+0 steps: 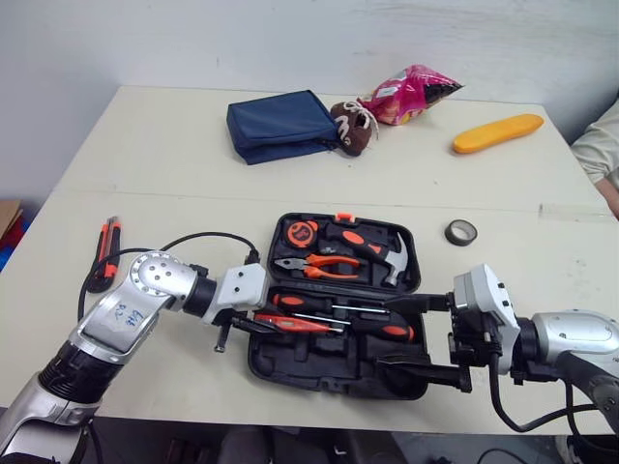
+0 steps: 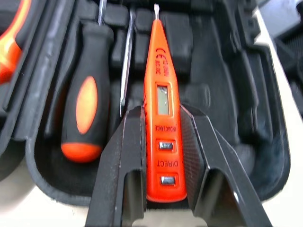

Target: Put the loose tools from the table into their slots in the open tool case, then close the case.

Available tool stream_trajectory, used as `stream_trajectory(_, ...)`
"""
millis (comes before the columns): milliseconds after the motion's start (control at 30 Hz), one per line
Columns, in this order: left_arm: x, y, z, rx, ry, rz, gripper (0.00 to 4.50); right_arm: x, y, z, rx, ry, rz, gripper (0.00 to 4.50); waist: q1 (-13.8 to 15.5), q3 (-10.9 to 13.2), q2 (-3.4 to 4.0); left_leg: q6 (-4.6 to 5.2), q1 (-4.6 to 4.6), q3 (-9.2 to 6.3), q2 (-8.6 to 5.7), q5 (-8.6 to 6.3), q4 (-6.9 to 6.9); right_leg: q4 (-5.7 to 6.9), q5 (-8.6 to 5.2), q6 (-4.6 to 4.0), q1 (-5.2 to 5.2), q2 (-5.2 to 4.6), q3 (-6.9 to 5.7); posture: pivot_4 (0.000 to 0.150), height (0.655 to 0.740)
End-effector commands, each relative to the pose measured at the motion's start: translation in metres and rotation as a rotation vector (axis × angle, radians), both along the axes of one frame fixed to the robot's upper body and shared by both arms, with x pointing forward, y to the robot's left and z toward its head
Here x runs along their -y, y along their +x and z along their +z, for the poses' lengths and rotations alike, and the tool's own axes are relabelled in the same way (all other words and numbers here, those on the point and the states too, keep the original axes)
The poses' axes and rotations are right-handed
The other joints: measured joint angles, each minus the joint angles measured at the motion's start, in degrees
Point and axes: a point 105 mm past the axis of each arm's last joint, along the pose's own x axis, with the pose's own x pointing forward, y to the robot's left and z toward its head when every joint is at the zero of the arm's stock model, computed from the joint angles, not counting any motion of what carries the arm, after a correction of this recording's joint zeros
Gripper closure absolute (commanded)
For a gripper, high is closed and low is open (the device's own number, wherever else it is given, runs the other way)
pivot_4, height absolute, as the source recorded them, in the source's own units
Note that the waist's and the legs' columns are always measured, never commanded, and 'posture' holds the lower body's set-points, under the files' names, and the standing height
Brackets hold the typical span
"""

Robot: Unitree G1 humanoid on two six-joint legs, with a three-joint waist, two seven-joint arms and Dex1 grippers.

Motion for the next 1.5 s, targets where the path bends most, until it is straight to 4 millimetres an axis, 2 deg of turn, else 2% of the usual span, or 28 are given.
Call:
stream_trajectory(33, 0.009, 0.005, 0.001, 0.029, -0.007, -0.035, 4.15, -0.004, -0.003, 0.009, 0.037, 0.021, 0.007, 0.00, 0.12, 0.00, 0.00, 0.00, 0.00, 0.00, -0.01, 0.00, 0.01, 0.00, 0.00, 0.00, 0.00, -0.01, 0.00, 0.150, 0.7400)
stream_trajectory(533, 0.008, 0.009, -0.011, -0.036, 0.001, -0.022, 4.15, -0.002, -0.003, 0.008, 0.043, 0.012, -0.005, 0.00, 0.08, 0.00, 0.00, 0.01, 0.00, -0.01, 0.01, 0.00, 0.04, 0.03, 0.00, 0.01, 0.01, -0.01, 0.00, 0.150, 0.7400)
stream_trajectory(600, 0.006, 0.008, -0.010, -0.040, 0.006, -0.020, 3.11, -0.002, -0.003, 0.007, 0.042, 0.011, -0.003, 0.00, 0.07, 0.00, 0.00, 0.00, 0.00, -0.01, 0.01, 0.00, 0.04, 0.03, 0.00, 0.01, 0.01, 0.00, 0.00, 0.150, 0.7400)
stream_trajectory(633, 0.005, 0.008, -0.008, -0.041, 0.003, -0.019, 2.76, -0.002, -0.003, 0.007, 0.041, 0.010, -0.003, 0.00, 0.06, 0.00, 0.00, 0.00, 0.00, -0.01, 0.01, 0.00, 0.04, 0.04, 0.00, 0.01, 0.01, 0.00, 0.00, 0.150, 0.7400)
stream_trajectory(733, 0.004, 0.002, 0.013, -0.069, -0.085, -0.038, 1.40, -0.001, -0.003, 0.007, 0.040, 0.008, -0.001, 0.00, 0.06, 0.00, 0.00, 0.00, 0.00, -0.01, 0.01, 0.00, 0.04, 0.05, 0.00, 0.01, 0.01, 0.00, 0.00, 0.150, 0.7400)
stream_trajectory(767, 0.004, -0.002, 0.020, -0.078, -0.119, -0.057, 1.08, -0.001, -0.003, 0.007, 0.039, 0.007, 0.000, 0.00, 0.06, 0.00, 0.00, 0.00, 0.00, -0.01, 0.01, 0.00, 0.04, 0.05, 0.00, 0.01, 0.01, 0.00, 0.00, 0.150, 0.7400)
stream_trajectory(900, 0.002, -0.005, 0.023, -0.034, -0.198, -0.088, 1.08, 0.000, -0.003, 0.006, 0.032, 0.002, 0.006, 0.00, 0.09, 0.00, 0.00, 0.00, 0.00, -0.03, 0.01, 0.00, 0.05, 0.06, 0.00, 0.01, 0.01, -0.02, -0.02, 0.150, 0.7400)
stream_trajectory(1000, 0.008, 0.000, 0.021, 0.008, -0.306, -0.067, 1.99, 0.000, -0.002, 0.005, 0.029, -0.003, 0.013, 0.00, 0.13, -0.01, 0.01, 0.01, 0.00, -0.02, 0.00, 0.00, 0.06, 0.05, 0.00, 0.01, 0.03, -0.03, -0.02, 0.150, 0.7400)
stream_trajectory(1167, 0.013, -0.007, 0.006, 0.036, -0.322, -0.104, 4.20, 0.000, 0.001, 0.005, 0.031, -0.005, 0.023, 0.00, 0.07, -0.01, 0.01, 0.01, 0.00, -0.04, 0.00, 0.00, 0.09, 0.04, 0.01, 0.02, 0.03, -0.02, -0.03, 0.150, 0.7400)
stream_trajectory(1200, 0.013, -0.008, 0.005, 0.035, -0.321, -0.109, 4.48, 0.000, 0.001, 0.005, 0.030, -0.006, 0.024, 0.00, 0.03, -0.01, 0.01, 0.01, 0.00, -0.04, 0.01, 0.00, 0.08, 0.04, 0.01, 0.02, 0.03, -0.01, -0.02, 0.150, 0.7400)
stream_trajectory(1500, 0.010, 0.001, -0.024, 0.080, -0.224, -0.106, 4.48, 0.001, 0.001, 0.005, 0.024, -0.006, 0.028, 0.00, 0.10, -0.01, 0.01, 0.02, 0.00, -0.04, 0.00, -0.01, 0.07, 0.04, 0.01, 0.02, 0.04, -0.02, -0.02, 0.150, 0.7400)
